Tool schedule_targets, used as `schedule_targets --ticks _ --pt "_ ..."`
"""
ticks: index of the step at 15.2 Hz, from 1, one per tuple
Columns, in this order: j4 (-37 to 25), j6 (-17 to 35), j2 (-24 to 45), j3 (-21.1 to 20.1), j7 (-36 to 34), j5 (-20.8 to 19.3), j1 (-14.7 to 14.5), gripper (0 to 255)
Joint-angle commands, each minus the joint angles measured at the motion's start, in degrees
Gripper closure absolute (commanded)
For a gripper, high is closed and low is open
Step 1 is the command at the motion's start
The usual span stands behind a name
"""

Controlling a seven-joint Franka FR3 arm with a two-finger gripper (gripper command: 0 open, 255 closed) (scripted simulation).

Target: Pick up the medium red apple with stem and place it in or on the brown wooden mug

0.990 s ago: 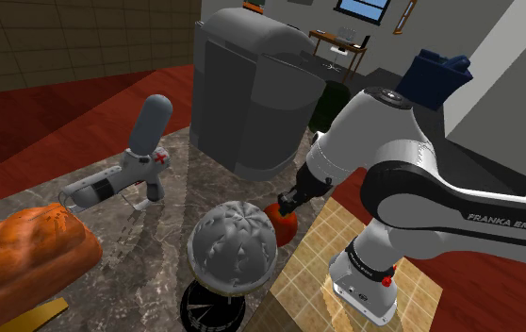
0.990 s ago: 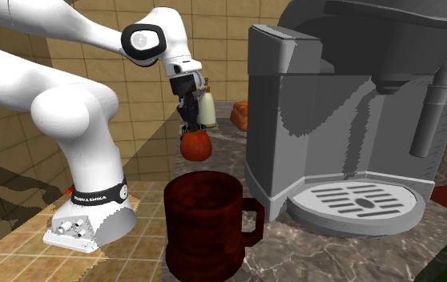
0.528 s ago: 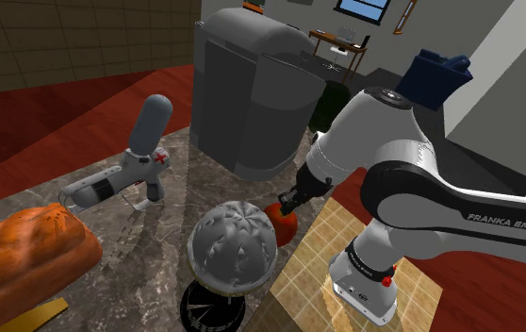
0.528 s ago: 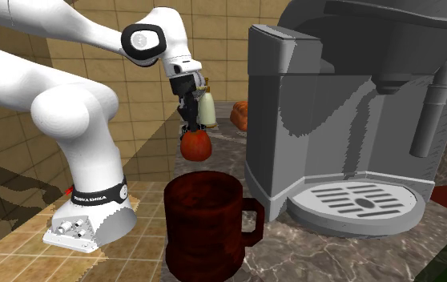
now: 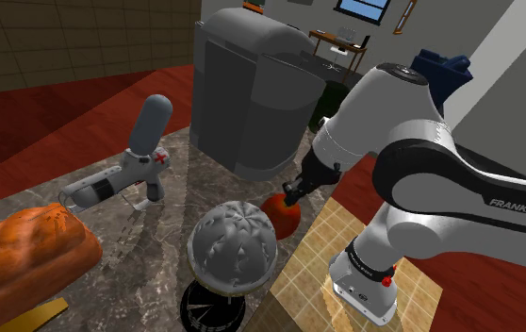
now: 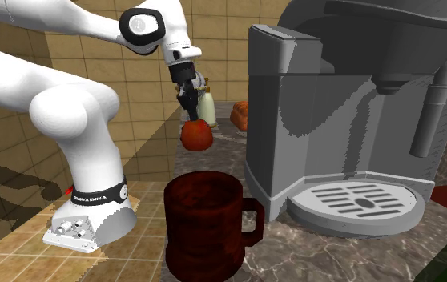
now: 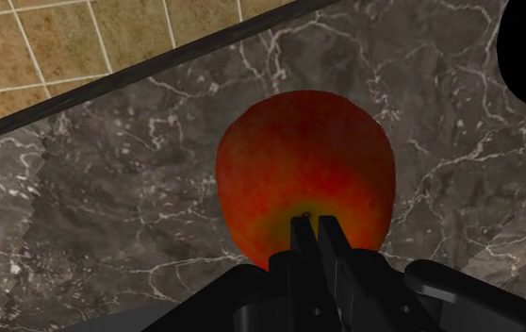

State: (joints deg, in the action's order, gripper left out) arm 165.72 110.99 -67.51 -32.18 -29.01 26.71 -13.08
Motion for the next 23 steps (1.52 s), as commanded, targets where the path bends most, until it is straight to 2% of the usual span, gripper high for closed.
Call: schedule_targets --ticks 1,23 --pt "-1.37 -1.79 -0.45 1.08 0.16 -1.02 0.48 255" --pt "-18.63 -15.85 2.36 8.24 0.63 -8.15 4.85 255"
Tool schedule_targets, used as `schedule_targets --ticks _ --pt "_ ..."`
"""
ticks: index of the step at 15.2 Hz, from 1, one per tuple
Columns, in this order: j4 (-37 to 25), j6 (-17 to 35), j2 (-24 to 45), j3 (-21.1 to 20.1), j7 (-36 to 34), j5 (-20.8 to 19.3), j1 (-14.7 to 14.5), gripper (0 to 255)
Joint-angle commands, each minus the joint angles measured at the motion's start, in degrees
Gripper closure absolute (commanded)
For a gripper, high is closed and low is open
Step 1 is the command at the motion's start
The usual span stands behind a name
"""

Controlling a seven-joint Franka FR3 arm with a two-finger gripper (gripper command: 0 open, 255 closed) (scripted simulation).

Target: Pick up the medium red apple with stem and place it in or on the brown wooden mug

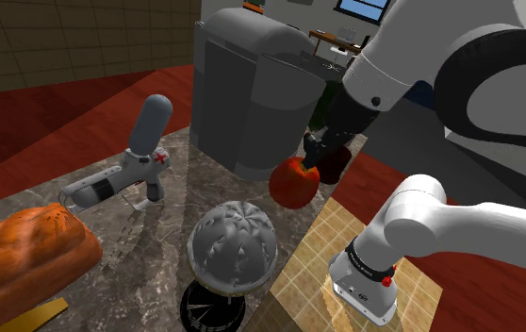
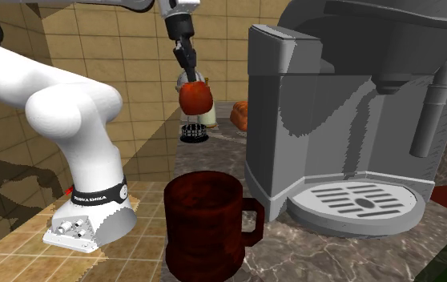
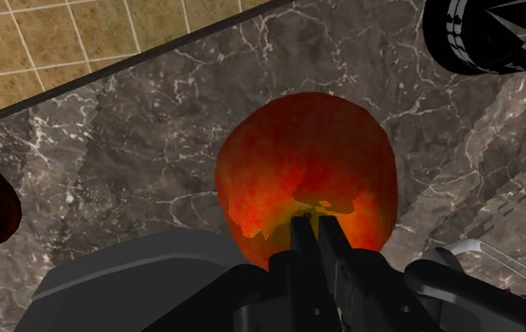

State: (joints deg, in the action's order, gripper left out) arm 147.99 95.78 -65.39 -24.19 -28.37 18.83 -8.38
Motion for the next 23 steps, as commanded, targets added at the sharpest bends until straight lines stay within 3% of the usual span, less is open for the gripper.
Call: schedule_targets --ticks 1,6,14,23 --pt "-1.76 -1.23 0.52 0.5 0.0 -0.52 0.32 255" --pt "-5.55 -3.69 1.84 1.46 -0.01 -1.51 0.98 255" --pt "-4.76 -5.6 0.73 14.2 10.46 -10.8 3.82 255" --pt "-8.93 -5.73 5.19 27.64 22.19 -20.72 7.39 255"
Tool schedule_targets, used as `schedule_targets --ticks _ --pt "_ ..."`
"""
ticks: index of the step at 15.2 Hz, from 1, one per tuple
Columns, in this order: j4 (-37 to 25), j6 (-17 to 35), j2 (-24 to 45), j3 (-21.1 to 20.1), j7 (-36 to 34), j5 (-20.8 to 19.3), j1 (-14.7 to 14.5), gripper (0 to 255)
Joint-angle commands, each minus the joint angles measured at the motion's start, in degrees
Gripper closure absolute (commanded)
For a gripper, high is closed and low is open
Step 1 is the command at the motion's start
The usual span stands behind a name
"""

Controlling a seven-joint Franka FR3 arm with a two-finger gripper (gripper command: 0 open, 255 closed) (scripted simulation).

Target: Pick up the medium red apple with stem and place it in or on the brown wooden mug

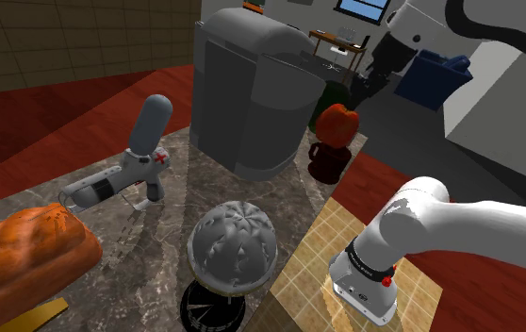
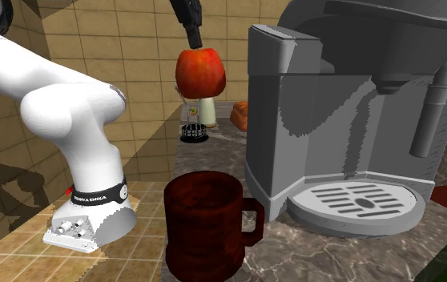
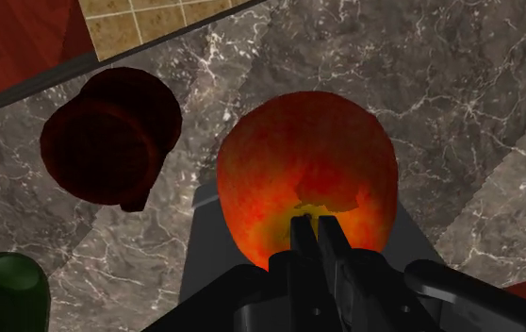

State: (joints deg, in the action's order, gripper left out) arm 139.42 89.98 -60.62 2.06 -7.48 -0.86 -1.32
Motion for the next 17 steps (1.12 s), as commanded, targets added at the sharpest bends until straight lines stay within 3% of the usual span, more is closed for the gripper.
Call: schedule_targets --ticks 1,14,17 --pt "-1.15 0.16 1.25 2.8 2.57 -2.0 0.63 255" --pt "-16.47 1.36 16.18 20.1 18.46 -10.24 1.28 255" --pt "-13.55 3.37 15.25 20.38 18.39 -10.66 1.58 255"
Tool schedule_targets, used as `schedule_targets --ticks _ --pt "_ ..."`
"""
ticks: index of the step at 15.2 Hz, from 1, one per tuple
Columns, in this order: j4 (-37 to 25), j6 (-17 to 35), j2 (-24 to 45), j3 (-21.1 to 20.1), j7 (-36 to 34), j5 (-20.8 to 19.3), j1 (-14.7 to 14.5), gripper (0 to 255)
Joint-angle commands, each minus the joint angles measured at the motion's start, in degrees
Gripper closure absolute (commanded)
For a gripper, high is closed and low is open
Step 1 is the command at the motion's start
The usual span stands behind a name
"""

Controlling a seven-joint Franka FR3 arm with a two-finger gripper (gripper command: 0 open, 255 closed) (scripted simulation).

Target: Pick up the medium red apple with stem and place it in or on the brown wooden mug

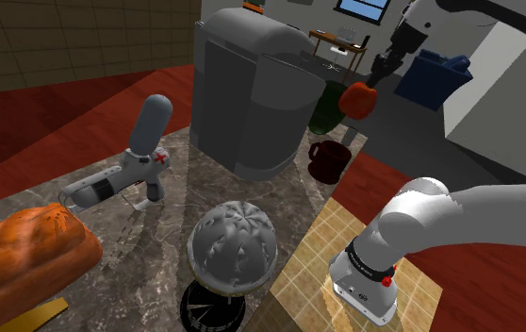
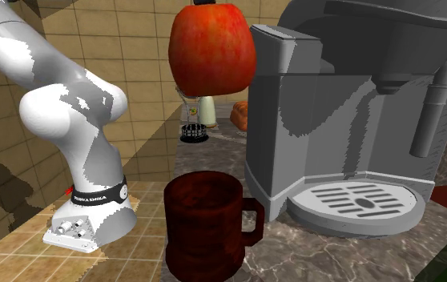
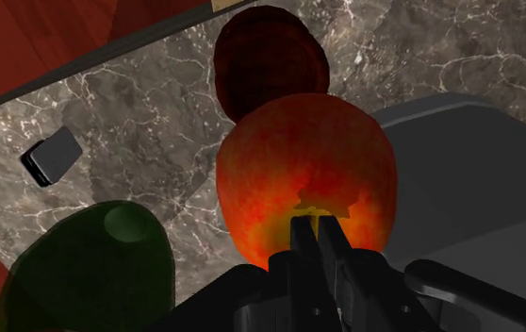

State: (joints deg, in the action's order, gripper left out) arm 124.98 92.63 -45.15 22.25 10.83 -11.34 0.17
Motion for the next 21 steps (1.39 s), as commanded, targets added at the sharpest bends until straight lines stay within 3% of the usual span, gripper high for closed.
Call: schedule_targets --ticks 1,21 --pt "1.85 1.38 -0.5 0.29 0.06 -0.31 0.2 255" --pt "19.01 15.17 -3.91 3.38 0.0 -3.54 2.22 255"
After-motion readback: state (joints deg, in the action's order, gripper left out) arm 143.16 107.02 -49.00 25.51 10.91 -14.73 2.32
